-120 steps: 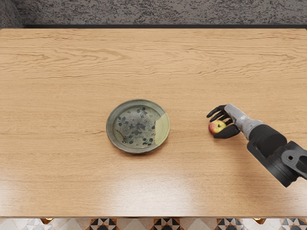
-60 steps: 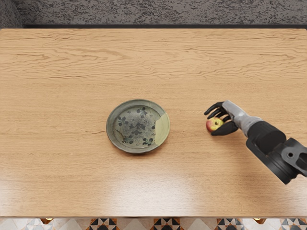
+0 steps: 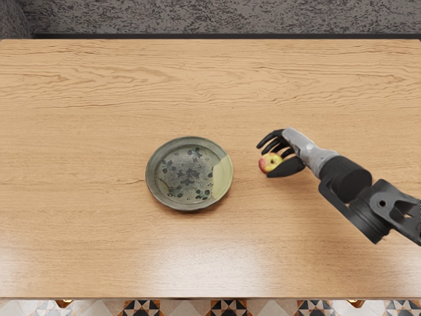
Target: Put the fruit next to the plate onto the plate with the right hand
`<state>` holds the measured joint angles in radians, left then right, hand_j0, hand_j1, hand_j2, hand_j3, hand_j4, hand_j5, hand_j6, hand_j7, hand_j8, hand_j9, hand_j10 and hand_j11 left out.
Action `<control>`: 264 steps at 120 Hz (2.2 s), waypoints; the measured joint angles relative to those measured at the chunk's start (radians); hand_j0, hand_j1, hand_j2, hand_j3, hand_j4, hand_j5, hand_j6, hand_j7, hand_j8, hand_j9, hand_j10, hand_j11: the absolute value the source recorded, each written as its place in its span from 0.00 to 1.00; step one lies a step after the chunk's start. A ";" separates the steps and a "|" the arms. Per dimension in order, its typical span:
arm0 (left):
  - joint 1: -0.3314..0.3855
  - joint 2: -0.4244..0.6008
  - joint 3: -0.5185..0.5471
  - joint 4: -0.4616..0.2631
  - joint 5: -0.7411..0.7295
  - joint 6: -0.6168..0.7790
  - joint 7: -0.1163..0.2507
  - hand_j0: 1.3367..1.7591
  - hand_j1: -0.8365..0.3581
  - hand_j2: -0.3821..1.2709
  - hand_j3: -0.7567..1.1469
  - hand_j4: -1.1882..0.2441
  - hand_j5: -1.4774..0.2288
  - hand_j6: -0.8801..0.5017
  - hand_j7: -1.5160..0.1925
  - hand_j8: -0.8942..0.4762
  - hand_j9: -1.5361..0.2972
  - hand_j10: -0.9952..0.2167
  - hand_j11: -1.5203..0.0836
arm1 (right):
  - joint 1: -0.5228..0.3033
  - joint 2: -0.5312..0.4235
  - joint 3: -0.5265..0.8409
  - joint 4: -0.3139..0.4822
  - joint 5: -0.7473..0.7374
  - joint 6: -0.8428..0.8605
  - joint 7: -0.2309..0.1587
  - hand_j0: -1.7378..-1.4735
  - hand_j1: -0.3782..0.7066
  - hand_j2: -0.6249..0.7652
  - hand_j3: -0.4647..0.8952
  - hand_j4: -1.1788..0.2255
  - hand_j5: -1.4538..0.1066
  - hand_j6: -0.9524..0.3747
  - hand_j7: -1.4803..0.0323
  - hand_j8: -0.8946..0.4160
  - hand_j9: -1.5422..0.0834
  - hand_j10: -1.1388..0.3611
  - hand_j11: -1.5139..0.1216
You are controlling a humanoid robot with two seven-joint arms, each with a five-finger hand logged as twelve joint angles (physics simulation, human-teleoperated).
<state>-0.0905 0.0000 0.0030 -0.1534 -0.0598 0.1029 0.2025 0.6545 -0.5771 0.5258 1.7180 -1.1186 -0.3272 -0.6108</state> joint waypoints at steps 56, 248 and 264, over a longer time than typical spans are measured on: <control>0.000 0.000 0.000 0.000 0.000 0.000 0.000 0.76 0.99 0.23 0.40 0.82 0.86 0.63 0.88 0.65 0.83 0.82 0.94 | 0.056 0.103 0.000 0.000 0.001 0.019 0.000 0.30 0.58 0.55 0.34 0.44 0.45 0.29 0.49 0.35 0.50 0.42 0.48; 0.021 0.000 0.002 0.001 0.004 0.001 0.001 0.76 0.99 0.23 0.40 0.82 0.86 0.63 0.88 0.65 0.83 0.82 0.94 | 0.016 0.023 0.427 -0.160 0.503 0.886 0.000 0.30 0.04 0.45 0.34 0.83 0.92 0.70 0.96 0.67 0.93 0.75 0.91; 0.025 0.000 0.003 0.002 0.004 0.001 0.003 0.76 0.99 0.23 0.40 0.82 0.86 0.63 0.88 0.65 0.83 0.82 0.94 | -0.028 -0.020 0.498 -0.205 0.545 0.924 0.000 0.30 0.04 0.45 0.34 0.83 0.92 0.71 0.97 0.68 0.94 0.75 0.92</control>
<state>-0.0653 0.0000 0.0057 -0.1516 -0.0555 0.1042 0.2056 0.6269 -0.5971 1.0237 1.5131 -0.5734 0.5965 -0.6109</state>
